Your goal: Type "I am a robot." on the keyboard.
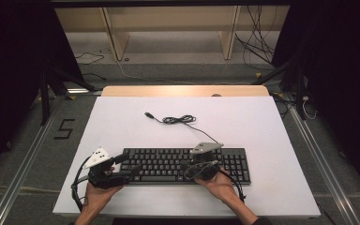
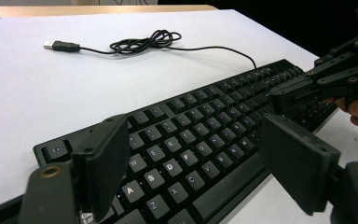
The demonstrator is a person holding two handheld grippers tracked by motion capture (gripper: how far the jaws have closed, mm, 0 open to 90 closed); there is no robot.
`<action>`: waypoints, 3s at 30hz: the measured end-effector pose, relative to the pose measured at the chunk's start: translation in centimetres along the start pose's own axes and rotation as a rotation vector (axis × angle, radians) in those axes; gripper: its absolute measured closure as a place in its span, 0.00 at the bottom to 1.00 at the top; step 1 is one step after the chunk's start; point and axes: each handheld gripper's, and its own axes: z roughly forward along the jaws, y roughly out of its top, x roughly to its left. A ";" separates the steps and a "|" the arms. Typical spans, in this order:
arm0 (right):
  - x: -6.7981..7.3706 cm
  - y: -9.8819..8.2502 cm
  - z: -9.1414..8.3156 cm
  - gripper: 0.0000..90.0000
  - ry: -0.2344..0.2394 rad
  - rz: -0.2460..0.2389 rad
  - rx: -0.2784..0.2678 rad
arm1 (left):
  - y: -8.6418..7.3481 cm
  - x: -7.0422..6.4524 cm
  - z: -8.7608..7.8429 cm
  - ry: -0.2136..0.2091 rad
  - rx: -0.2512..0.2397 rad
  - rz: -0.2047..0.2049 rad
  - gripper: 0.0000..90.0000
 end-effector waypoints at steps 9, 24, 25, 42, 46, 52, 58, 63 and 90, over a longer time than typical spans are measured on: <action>0.4 -0.4 0.8 1.00 0.001 -0.011 0.046 | -0.2 -0.1 -0.1 -0.003 -0.004 0.001 0.27; 0.6 -1.2 2.0 1.00 -0.037 -0.054 0.079 | -0.2 -0.1 0.0 -0.009 -0.004 0.006 0.27; 0.6 -1.2 2.0 1.00 -0.039 -0.056 0.078 | -0.3 -0.1 0.0 -0.009 -0.003 0.006 0.27; -0.3 -0.8 -0.7 0.79 -0.022 0.005 -0.057 | -0.4 0.0 0.1 -0.003 -0.004 0.006 0.27; -0.8 -0.8 -2.0 0.65 -0.024 0.024 -0.104 | -0.4 0.0 0.1 -0.004 -0.003 0.010 0.27; -1.3 -0.8 -3.8 0.48 -0.050 0.036 -0.163 | -0.4 0.0 0.1 -0.006 -0.001 0.011 0.27; -1.7 -1.5 -5.6 0.41 -0.068 0.044 -0.216 | -0.4 -0.1 0.1 -0.012 0.003 0.014 0.27; -2.0 -2.2 -6.8 0.37 -0.081 0.055 -0.248 | -0.4 -0.1 0.2 -0.014 0.004 0.014 0.27; -2.4 -6.1 -11.3 0.28 -0.157 0.095 -0.331 | -0.3 -0.2 0.0 -0.023 -0.011 0.012 0.27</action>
